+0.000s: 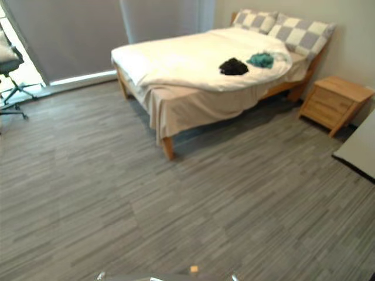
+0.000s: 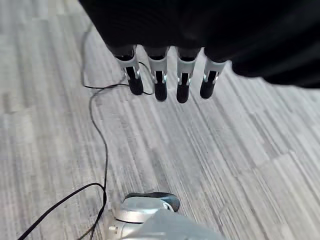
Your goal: Tidy up the quilt and then pick up the clothes from the bed and put them into the laundry hamper.
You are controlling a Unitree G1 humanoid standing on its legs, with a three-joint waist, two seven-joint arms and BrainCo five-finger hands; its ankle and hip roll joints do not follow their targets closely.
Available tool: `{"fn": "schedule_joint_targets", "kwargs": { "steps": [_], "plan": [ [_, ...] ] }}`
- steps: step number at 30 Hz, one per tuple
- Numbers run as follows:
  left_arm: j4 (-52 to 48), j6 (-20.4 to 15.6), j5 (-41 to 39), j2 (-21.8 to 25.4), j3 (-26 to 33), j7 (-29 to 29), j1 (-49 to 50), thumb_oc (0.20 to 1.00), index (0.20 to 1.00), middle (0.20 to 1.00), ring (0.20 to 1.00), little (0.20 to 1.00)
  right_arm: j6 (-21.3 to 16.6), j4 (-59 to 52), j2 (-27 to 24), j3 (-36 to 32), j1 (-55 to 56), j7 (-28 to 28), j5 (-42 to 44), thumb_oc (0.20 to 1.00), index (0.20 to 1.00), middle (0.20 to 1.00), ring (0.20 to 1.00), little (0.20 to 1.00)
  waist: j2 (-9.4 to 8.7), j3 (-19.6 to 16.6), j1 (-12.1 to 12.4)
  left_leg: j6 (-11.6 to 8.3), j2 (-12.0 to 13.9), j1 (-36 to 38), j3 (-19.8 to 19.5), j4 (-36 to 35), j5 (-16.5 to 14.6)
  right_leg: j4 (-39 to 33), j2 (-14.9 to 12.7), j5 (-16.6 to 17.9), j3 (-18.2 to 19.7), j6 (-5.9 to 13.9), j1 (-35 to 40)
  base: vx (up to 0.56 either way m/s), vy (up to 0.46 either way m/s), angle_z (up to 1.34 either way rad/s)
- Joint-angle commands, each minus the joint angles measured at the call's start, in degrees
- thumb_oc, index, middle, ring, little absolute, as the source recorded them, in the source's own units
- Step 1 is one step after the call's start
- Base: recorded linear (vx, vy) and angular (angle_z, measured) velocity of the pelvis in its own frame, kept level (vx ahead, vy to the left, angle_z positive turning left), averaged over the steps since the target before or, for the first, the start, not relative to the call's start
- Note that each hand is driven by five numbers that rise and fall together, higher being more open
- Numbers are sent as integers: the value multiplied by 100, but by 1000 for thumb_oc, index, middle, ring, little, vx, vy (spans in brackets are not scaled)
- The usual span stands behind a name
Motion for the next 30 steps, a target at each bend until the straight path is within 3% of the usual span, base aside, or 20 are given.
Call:
{"fn": "schedule_joint_targets", "kwargs": {
  "steps": [1, 5, 10, 16, 30],
  "plan": [
    [250, 207, -34, -157, -4, 189, -741, 1000, 1000, 1000, 1000, 1000, 134, 266, 62, 77, -793, -114, 204, 1000, 1000, 1000, 1000, 1000, -171, 515, -55, -132, 46, 592, 181, -857, 142, -1602, -394, 921, -182, 681, 1130, 37, 1, -9],
    [304, 296, -99, -137, -8, 55, -739, 1000, 1000, 1000, 1000, 1000, 135, 281, 88, 133, -778, -91, 102, 1000, 1000, 1000, 1000, 1000, -172, 487, -62, -133, 63, 626, 197, -868, 129, -1630, -383, 913, -178, 676, 1162, 30, -1, -2],
    [385, 513, 485, -190, -82, -26, -738, 1000, 1000, 1000, 1000, 1000, 234, 322, 118, 154, -743, -153, -33, 1000, 1000, 1000, 1000, 1000, -181, 427, -52, -131, 38, 641, 127, -868, 95, -1667, -363, 912, -165, 675, 1196, 20, 2, -2],
    [414, 469, 1023, -167, -286, 29, -796, 1000, 1000, 1000, 1000, 1000, 229, 299, 130, 263, -780, -129, -181, 1000, 1000, 1000, 1000, 1000, -189, 422, -68, -130, 39, 631, 136, -868, 95, -1667, -340, 911, -144, 668, 1177, -2, 2, -4],
    [397, 397, 834, -190, -348, 278, -779, 1000, 1000, 1000, 1000, 1000, 186, 392, 133, 218, -789, -232, -57, 1000, 1000, 1000, 1000, 1000, -192, 468, -34, -115, -19, 623, 27, -868, 77, -1667, -337, 919, -113, 680, 1175, -2, 1, 0]
  ]
}}
